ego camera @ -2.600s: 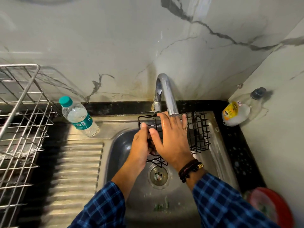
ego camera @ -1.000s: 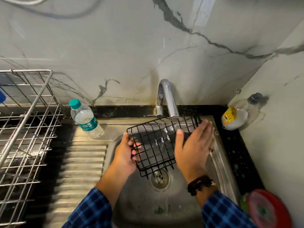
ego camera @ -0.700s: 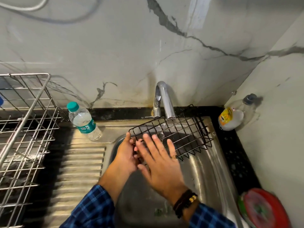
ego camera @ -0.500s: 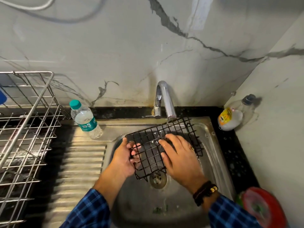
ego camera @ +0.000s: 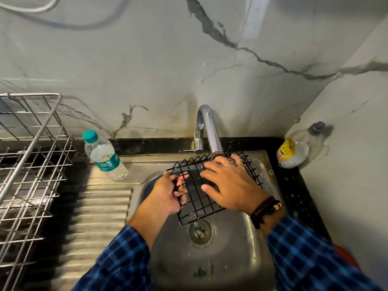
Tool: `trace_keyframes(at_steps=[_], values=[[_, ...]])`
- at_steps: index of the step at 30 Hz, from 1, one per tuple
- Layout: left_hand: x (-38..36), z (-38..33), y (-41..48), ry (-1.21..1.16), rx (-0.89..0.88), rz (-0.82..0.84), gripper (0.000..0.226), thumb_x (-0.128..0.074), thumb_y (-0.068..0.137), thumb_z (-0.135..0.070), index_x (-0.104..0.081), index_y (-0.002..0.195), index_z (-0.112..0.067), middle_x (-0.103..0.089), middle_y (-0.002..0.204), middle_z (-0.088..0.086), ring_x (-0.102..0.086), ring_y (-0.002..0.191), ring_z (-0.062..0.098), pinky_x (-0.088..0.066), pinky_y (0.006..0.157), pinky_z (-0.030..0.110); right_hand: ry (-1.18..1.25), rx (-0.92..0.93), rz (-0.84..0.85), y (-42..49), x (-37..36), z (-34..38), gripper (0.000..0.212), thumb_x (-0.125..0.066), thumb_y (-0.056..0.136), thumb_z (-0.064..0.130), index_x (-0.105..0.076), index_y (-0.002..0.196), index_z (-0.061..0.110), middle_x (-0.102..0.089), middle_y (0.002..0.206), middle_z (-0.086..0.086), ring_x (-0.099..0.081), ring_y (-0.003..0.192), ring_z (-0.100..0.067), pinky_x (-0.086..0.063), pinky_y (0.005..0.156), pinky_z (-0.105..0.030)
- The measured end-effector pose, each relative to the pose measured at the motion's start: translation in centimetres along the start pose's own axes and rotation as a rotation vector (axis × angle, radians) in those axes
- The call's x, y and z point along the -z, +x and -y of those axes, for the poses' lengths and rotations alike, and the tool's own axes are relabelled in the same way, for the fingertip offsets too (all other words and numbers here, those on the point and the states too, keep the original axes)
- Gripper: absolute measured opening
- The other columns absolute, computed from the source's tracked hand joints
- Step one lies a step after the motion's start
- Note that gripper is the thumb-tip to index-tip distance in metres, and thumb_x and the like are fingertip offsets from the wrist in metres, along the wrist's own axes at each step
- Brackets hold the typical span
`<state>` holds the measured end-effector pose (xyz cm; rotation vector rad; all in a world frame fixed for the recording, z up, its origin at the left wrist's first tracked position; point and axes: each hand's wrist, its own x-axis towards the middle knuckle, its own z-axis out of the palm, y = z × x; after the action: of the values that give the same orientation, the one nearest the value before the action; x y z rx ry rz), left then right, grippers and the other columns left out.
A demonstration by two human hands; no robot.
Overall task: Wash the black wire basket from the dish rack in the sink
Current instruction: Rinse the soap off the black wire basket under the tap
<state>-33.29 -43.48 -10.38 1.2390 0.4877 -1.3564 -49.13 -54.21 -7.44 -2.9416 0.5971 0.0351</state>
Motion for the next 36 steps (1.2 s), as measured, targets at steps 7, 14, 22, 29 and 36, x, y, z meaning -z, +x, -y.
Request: trace_keyframes(at_steps=[7, 14, 22, 29, 36], values=[[-0.3, -0.5, 1.4, 0.078, 0.046, 0.053, 0.059, -0.025, 0.107, -0.055, -0.041, 0.058, -0.025, -0.039, 0.044, -0.009, -0.026, 0.03, 0.004, -0.02, 0.031, 0.012, -0.031, 0.053, 0.14, 2.0, 0.8, -1.1, 0.052, -0.028, 0.096, 0.066, -0.067, 0.099, 0.031, -0.065, 0.099, 0.009, -0.061, 0.096, -0.012, -0.029, 0.114, -0.053], [2.1, -0.1, 1.4, 0.054, 0.095, 0.084, 0.06, -0.03, 0.104, -0.06, -0.041, 0.055, -0.026, -0.037, 0.045, -0.011, -0.029, 0.034, 0.003, -0.019, 0.03, 0.016, 0.418, 0.009, -0.238, -0.1, -0.3, -2.1, 0.025, -0.054, 0.1, 0.034, -0.076, 0.103, 0.023, -0.068, 0.113, 0.012, -0.058, 0.108, 0.0, -0.039, 0.112, -0.039], [6.0, 0.0, -1.8, 0.058, -0.073, 0.083, 0.059, -0.041, 0.102, -0.058, -0.043, 0.053, -0.024, -0.045, 0.052, -0.004, -0.032, 0.037, 0.005, -0.017, 0.027, 0.015, 1.015, -0.883, -0.185, -7.6, -4.0, -1.5, 0.061, -0.049, 0.085, 0.079, -0.049, 0.137, 0.046, -0.05, 0.144, 0.011, -0.05, 0.13, -0.018, -0.043, 0.108, -0.05], [6.1, 0.3, -7.2, 0.196, -0.376, 0.251, 0.067, -0.029, 0.099, -0.069, -0.053, 0.059, -0.021, -0.042, 0.05, -0.005, -0.036, 0.035, 0.008, -0.023, 0.034, 0.017, 1.774, -0.805, -0.356, -10.5, -1.1, -0.1, 0.079, -0.047, 0.079, 0.085, -0.056, 0.139, 0.035, -0.063, 0.136, -0.007, -0.06, 0.124, -0.027, -0.048, 0.1, -0.06], [6.8, 2.1, -7.9, 0.792, -0.67, 0.179, 0.073, -0.013, 0.105, -0.057, -0.065, 0.081, -0.011, -0.073, 0.071, 0.003, -0.07, 0.068, 0.007, -0.05, 0.079, 0.029, 1.711, -0.806, -0.368, -11.3, -0.2, 2.1, 0.039, -0.072, 0.075, 0.066, -0.071, 0.083, 0.028, -0.062, 0.089, 0.002, -0.062, 0.069, -0.011, -0.048, 0.065, -0.031]])
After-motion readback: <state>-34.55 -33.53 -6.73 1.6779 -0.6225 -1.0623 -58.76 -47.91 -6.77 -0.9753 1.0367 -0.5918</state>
